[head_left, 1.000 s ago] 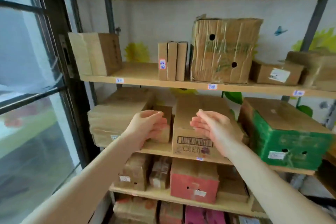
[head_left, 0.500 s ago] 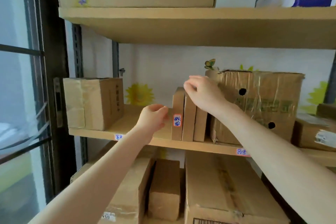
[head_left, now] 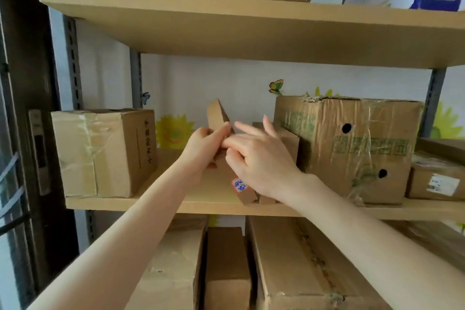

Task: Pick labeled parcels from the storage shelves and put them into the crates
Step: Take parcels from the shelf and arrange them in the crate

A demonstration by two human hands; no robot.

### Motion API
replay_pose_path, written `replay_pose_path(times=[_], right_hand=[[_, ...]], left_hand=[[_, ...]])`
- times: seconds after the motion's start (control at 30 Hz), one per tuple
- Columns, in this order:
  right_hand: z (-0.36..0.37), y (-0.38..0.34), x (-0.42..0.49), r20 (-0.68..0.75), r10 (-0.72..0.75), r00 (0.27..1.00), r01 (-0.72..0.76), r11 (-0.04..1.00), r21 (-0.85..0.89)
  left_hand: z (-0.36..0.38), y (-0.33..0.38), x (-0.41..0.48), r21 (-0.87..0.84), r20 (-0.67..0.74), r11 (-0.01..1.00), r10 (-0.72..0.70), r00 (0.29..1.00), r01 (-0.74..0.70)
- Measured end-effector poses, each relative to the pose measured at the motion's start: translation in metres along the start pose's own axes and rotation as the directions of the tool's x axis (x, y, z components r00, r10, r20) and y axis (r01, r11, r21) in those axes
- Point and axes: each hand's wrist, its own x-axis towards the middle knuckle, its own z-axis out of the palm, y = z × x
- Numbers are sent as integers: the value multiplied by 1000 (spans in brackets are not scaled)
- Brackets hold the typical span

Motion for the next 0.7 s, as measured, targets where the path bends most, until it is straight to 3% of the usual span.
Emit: replay_pose_path(times=[0.13,0.27,0.4,0.5,0.63,0.7], right_hand=[[18,-34,-15,32,-20,999,12,971,238],[25,-37,-9,-135,291,947,-186,841,508],[33,-39,1,14,475,880,-395,715,576],[37,-57,7,133,439,889,-426,683,593],[31,-78,19,331,431,839,-500,374,781],[27,-78,23,355,395,847,-472,254,844]], left_hand=[[-35,-19,-10,-151,-39,987,-64,997,57],[-69,-28,-30,-336,-139,941,-91,986,40],[-96,-27,-44,-406,-177,914,-92,980,13],[-101,-25,-54,-356,-183,929,31,983,-95],[-97,-22,-67,-328,59,909,293,954,-259],[-96,-24,-69,-253,132,907,378,917,-337]])
